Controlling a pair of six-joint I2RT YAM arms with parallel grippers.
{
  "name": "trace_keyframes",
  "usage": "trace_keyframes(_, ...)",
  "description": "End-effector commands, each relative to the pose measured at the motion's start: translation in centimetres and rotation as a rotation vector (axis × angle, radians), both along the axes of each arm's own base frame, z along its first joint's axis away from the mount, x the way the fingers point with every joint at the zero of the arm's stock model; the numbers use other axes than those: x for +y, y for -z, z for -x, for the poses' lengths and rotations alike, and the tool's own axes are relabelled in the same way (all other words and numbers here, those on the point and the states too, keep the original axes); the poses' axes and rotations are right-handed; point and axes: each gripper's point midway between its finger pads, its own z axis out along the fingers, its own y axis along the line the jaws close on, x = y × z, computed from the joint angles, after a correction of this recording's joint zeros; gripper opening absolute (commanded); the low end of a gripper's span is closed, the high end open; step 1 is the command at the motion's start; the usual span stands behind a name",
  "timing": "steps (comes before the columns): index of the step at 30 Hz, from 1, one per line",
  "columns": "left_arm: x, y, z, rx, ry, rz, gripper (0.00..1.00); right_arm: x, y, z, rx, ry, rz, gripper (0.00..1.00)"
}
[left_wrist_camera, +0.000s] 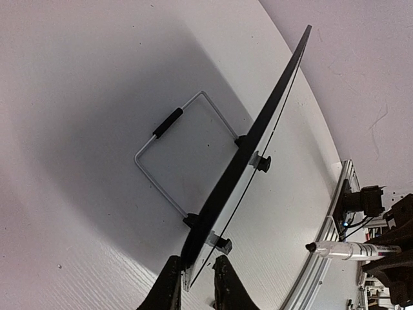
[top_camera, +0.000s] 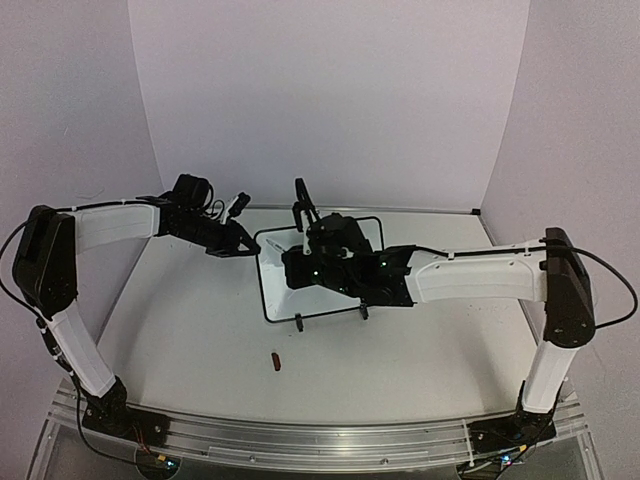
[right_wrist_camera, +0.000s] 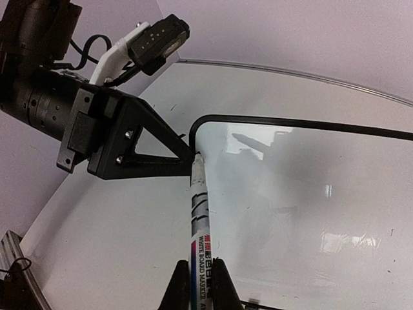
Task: Write a sentence on the whiteboard
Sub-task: Hold the whiteboard at the center of the board, then write a sentence on the whiteboard.
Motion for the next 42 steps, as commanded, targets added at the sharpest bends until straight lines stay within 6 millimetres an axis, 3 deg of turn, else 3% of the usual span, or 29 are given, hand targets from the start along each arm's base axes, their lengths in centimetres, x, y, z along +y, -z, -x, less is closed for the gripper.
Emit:
trace_keyframes(1,-0.3,-0.9,-0.5,-0.050,0.015,-0.019,0.15,0.4,-1.0,-0.5,-0.023,0.022,-0.009,0.00)
trace_keyframes(18,-0.6,-0.3,0.0,-0.063,0.035,-0.058,0.00,1.2,-0.1,-0.9,-0.020,0.022,0.010,0.00)
trace_keyframes(42,-1.0,0.0,0.3,-0.076,0.047,-0.086,0.00,1.9,0.7,-2.0,-0.050,0.043,0.048,0.00)
